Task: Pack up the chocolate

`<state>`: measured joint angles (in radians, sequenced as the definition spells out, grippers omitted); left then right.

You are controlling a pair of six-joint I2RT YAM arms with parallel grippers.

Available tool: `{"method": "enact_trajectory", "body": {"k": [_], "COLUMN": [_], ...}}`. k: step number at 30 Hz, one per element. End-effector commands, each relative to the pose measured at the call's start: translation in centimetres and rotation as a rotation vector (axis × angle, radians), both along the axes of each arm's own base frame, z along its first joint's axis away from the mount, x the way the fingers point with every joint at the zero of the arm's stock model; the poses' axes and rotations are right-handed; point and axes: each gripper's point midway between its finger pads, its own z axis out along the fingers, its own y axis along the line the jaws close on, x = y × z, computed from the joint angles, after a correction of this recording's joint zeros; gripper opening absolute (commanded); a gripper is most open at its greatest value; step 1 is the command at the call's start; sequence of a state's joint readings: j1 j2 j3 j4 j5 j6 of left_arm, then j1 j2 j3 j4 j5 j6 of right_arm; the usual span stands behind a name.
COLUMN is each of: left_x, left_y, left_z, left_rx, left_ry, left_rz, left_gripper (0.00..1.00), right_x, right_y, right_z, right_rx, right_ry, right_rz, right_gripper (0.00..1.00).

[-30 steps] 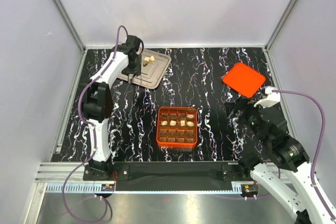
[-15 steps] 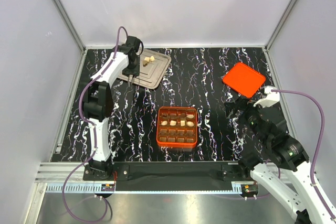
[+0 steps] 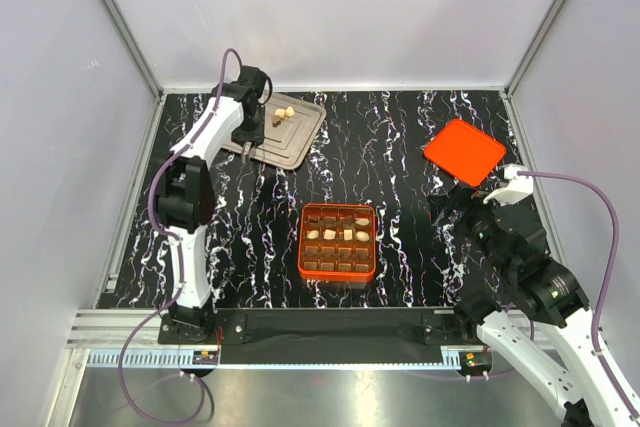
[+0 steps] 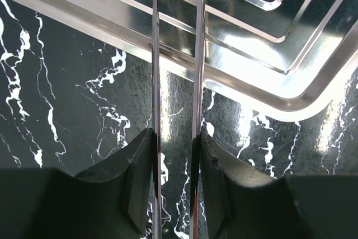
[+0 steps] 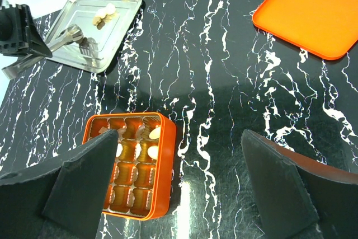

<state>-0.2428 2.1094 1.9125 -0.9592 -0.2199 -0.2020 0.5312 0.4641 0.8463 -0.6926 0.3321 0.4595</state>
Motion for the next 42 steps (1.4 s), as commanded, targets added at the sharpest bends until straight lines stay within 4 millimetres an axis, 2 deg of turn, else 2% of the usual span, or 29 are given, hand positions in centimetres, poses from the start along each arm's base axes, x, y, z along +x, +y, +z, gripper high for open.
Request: {"method": "enact_trajectory", "body": {"k": [1,2,6,9,10,11,12,13,15,20,21,22,23,24,25,27,28,31,36,42], "left_x": [0.3,-0.1,-1.8,-4.5,-6.1,-7.6,-8.7,-10.9,-13.5,-21.5,-23.0,-24.7,-25.6,-26.8,-28.0,-29.8,-30.8,-32.8,-34.8,-35.2], "left_y": [-0.4,-0.8,-2.1,-4.2,-4.5,-5.9,-6.7,-8.0,-9.3,-11.8,-11.7,-11.9,-11.9,-11.8,-11.8,-11.6,-11.5,-11.4,-11.0,-10.2], "left_z": [6.9,7.8,9.3,10.5,9.8,11.2,11.2,11.4,11.6,11.9,11.1,11.7,11.6,10.7,11.3,10.4,10.8,10.9,10.2,8.3], "left_rx": [-0.030,-0.036,-0.071,-0.127,-0.124,-0.144,-0.159,-0.172,-0.191,-0.253,-0.256,-0.281,-0.290,-0.299,-0.332,-0.363,-0.386,-0.446,-0.471,-0.429], "left_ry": [-0.146,-0.157,-0.158,-0.165,-0.139,-0.172,-0.169,-0.166,-0.153,-0.108,-0.076,-0.085,-0.081,-0.052,-0.066,-0.027,-0.032,-0.011,0.042,0.073], "left_rz": [-0.016,-0.027,-0.064,-0.119,-0.135,-0.168,-0.191,-0.239,-0.286,-0.434,-0.450,-0.467,-0.477,-0.486,-0.505,-0.519,-0.533,-0.570,-0.594,-0.556], "left_gripper": [0.39,0.39,0.39,0.39,0.38,0.39,0.39,0.39,0.39,0.39,0.39,0.39,0.39,0.39,0.39,0.39,0.39,0.40,0.40,0.40], "right_x": [0.2,0.2,0.2,0.3,0.3,0.4,0.4,0.3,0.2,-0.3,-0.4,-0.5,-0.7,-0.7,-0.8,-1.0,-1.0,-1.0,-0.9,-1.0], "right_y": [-0.2,-0.2,-0.2,-0.2,-0.3,-0.3,-0.2,-0.1,0.0,0.0,-0.1,-0.2,-0.4,-0.5,-0.6,-0.8,-0.8,-0.8,-0.7,-0.7], "right_z": [2.1,2.1,2.1,1.9,1.9,1.8,1.7,1.7,1.8,1.9,1.8,1.7,1.6,1.4,1.3,1.2,1.2,1.2,1.2,1.2], "right_rx": [0.027,0.026,0.029,0.027,0.028,0.026,0.031,0.034,0.042,0.057,0.055,0.054,0.054,0.047,0.049,0.051,0.053,0.057,0.064,0.074], "right_ry": [-0.063,-0.062,-0.064,-0.064,-0.064,-0.062,-0.057,-0.055,-0.054,-0.051,-0.048,-0.044,-0.045,-0.039,-0.037,-0.033,-0.034,-0.029,-0.024,-0.023], "right_rz": [-0.012,-0.015,-0.014,-0.020,-0.023,-0.024,-0.022,-0.018,-0.015,-0.002,-0.008,-0.008,-0.011,-0.019,-0.021,-0.030,-0.029,-0.029,-0.035,-0.035], "right_gripper": [1.00,1.00,1.00,1.00,1.00,1.00,1.00,1.00,1.00,1.00,1.00,1.00,1.00,0.99,1.00,1.00,1.00,1.00,1.00,1.00]}}
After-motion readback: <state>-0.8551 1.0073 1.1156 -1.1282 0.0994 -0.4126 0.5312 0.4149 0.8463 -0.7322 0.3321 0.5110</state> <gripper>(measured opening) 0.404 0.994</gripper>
